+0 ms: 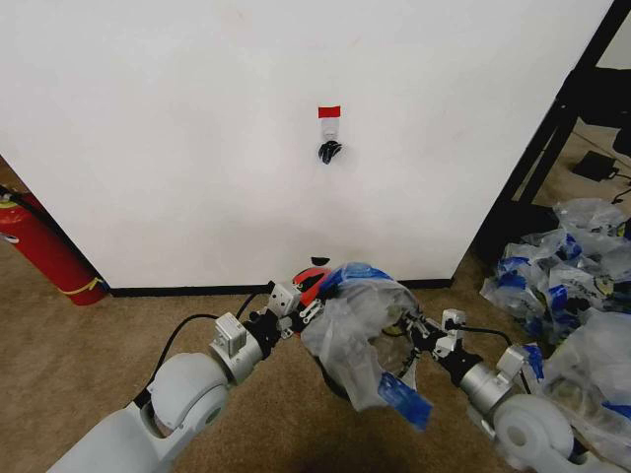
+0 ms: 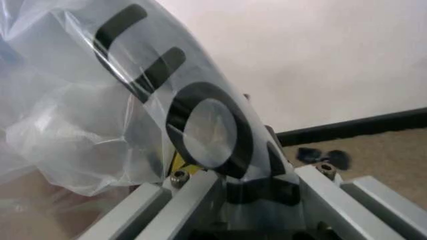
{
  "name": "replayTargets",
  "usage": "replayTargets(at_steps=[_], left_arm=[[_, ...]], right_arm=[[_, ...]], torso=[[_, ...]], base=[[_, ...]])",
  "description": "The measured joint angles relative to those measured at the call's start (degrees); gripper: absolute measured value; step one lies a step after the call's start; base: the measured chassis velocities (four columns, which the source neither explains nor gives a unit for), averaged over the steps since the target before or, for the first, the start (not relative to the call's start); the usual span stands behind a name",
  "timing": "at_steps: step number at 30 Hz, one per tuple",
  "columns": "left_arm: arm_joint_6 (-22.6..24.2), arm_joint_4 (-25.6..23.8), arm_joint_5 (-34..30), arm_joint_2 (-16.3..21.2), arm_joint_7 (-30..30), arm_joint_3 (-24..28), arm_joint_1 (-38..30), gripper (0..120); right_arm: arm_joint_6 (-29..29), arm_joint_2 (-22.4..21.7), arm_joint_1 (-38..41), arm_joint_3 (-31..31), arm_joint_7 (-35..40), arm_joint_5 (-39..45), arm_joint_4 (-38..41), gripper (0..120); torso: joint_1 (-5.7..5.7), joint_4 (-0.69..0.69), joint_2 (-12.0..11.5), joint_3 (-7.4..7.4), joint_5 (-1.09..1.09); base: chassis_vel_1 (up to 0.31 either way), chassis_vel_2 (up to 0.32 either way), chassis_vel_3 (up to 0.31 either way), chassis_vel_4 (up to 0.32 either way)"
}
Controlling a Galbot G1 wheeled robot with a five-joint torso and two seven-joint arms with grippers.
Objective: Pick up the garbage bag from the wall and place it over the trash bin.
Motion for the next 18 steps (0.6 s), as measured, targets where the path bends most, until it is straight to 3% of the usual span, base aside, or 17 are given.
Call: replayTargets(at_steps=[6, 11, 12, 15, 18], left_arm=[[-0.6, 1.1, -0.8, -1.3, -2.3, -0.7, 0.1, 70], [1.1, 2.3, 0.1, -2.6, -11.5, -1.4, 0.2, 90], [2.2, 1.3, 0.2, -3.3, -15.6, -1.9, 0.6, 94], [3.3, -0.4, 0.2, -3.8, -18.5, -2.2, 1.3, 98], [6.6, -8.6, 1.1, -6.9, -23.1, -3.4, 7.1, 100]], right_arm=[[1.6, 2.8, -1.1, -0.6, 4.5, -0.5, 0.2, 0], [3.2, 5.4, -2.3, -1.2, 7.0, -2.6, 0.3, 0], [4.1, 6.6, -2.4, -1.7, 9.3, -3.3, 0.4, 0], [5.2, 8.0, -2.6, -2.2, 12.3, -3.6, 0.7, 0], [8.7, 12.4, -2.2, -4.2, 20.0, -5.0, 0.8, 0]], torso=[[0.0, 0.0, 0.0, 0.0, 0.0], [0.0, -0.01, 0.0, 0.0, -0.02], [0.0, -0.01, 0.0, 0.0, -0.03], [0.0, 0.0, 0.0, 0.0, -0.03], [0.0, -0.02, 0.0, -0.01, -0.02]], base=[[0.0, 0.0, 0.0, 0.0], [0.0, 0.0, 0.0, 0.0], [0.0, 0.0, 0.0, 0.0], [0.0, 0.0, 0.0, 0.0], [0.0, 0.0, 0.0, 0.0]])
